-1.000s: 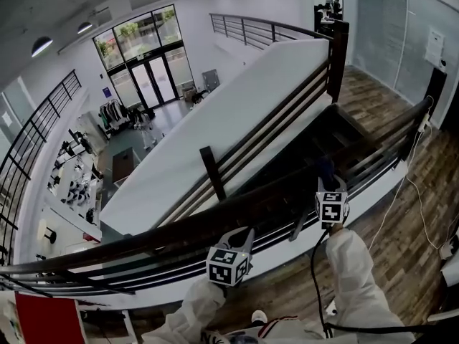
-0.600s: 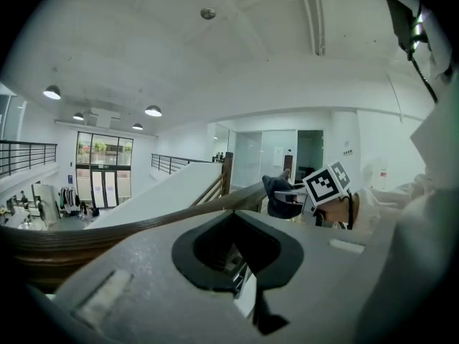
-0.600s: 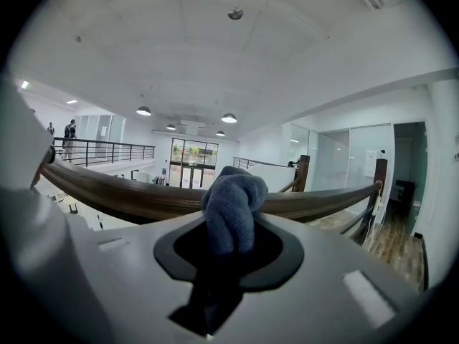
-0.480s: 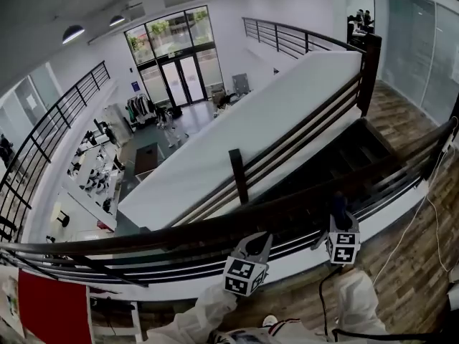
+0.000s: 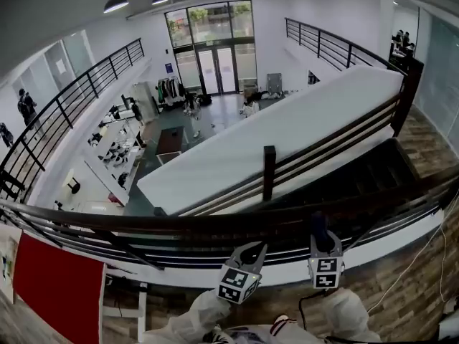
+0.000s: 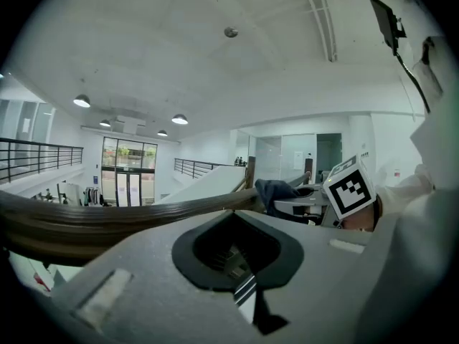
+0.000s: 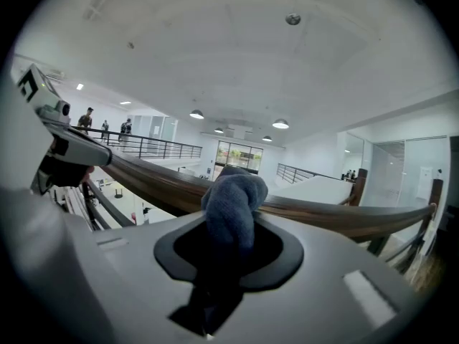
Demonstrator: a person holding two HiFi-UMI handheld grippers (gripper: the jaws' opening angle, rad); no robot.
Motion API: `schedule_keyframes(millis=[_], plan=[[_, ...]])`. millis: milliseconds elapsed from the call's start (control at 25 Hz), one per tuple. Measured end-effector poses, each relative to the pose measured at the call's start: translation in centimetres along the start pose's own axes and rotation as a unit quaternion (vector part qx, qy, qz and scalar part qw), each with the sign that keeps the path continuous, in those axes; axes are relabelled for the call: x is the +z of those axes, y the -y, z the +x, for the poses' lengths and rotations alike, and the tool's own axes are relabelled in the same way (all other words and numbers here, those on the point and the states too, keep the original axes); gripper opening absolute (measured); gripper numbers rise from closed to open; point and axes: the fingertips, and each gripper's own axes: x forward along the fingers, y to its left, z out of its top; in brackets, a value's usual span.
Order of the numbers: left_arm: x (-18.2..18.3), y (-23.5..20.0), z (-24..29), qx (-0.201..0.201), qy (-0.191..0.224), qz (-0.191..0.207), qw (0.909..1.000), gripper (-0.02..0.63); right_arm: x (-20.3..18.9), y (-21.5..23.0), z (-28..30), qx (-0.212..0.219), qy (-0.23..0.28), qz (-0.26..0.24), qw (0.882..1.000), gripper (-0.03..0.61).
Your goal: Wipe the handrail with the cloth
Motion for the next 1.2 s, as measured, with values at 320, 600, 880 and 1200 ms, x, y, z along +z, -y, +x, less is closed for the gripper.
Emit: schedule_keyframes(millis=[320, 600, 880, 1200], plan=[[-4.2, -12.2, -13.0, 0.133, 0.011, -0.051, 0.9897, 0.002, 3.2, -22.9, 1.5, 0.175, 0.006, -0.05, 0.983, 0.094], [-10.5, -22.1, -23.9, 0.255, 0.024, -0.093, 0.9623, 0.002, 1.7, -40.6, 3.1, 0.308, -0.001, -0.091, 0.947, 0.094], [-11.2, -32.8, -38.1, 0.321, 0.011, -0.111, 0.9406, 0.002, 8.2, -56.9, 2.0, 0.346, 0.001, -0.083, 0.935, 0.094], [-14.7, -41.2, -45.6, 0.357, -0.02, -0.109, 0.9275, 0.002, 9.3, -68.6, 4.4, 0.361, -0.018, -0.07, 0.93, 0.094]])
